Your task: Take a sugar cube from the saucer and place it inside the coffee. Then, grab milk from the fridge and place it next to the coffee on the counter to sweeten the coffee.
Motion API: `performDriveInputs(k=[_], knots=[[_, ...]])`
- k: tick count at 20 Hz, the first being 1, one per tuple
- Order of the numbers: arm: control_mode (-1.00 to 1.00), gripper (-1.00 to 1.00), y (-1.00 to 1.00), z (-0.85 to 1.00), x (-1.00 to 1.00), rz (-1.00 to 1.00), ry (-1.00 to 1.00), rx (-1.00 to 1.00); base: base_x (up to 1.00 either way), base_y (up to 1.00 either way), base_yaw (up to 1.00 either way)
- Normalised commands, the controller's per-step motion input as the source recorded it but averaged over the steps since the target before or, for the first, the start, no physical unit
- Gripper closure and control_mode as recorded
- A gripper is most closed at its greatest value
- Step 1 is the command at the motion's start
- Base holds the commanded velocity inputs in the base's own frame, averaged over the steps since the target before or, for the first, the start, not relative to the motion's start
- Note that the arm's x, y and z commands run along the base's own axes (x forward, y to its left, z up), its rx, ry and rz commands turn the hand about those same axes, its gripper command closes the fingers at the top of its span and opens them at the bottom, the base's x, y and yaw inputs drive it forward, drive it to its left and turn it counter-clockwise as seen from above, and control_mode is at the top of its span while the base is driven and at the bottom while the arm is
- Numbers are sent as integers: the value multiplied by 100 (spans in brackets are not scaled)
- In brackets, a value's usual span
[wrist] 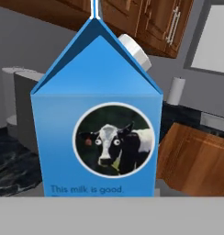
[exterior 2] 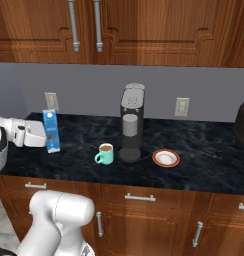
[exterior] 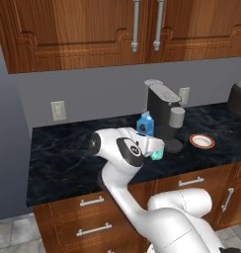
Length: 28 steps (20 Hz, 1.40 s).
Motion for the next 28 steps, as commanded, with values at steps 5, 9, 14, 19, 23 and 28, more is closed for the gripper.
performDriveInputs(k=[5,9,14,19,23,28], knots=[[-100,100,0,-45,62,0,5,-1,0,0,0],[-100,100,0,-40,54,0,8,0,0,0,0],[-100,100,-2,-34,49,0,6,0,0,0,0],[-100,100,-2,-41,30,0,1,0,0,0,0],[-100,100,-3,-42,30,0,0,0,0,0,0],[-100,100,-4,-30,39,0,0,0,0,0,0]])
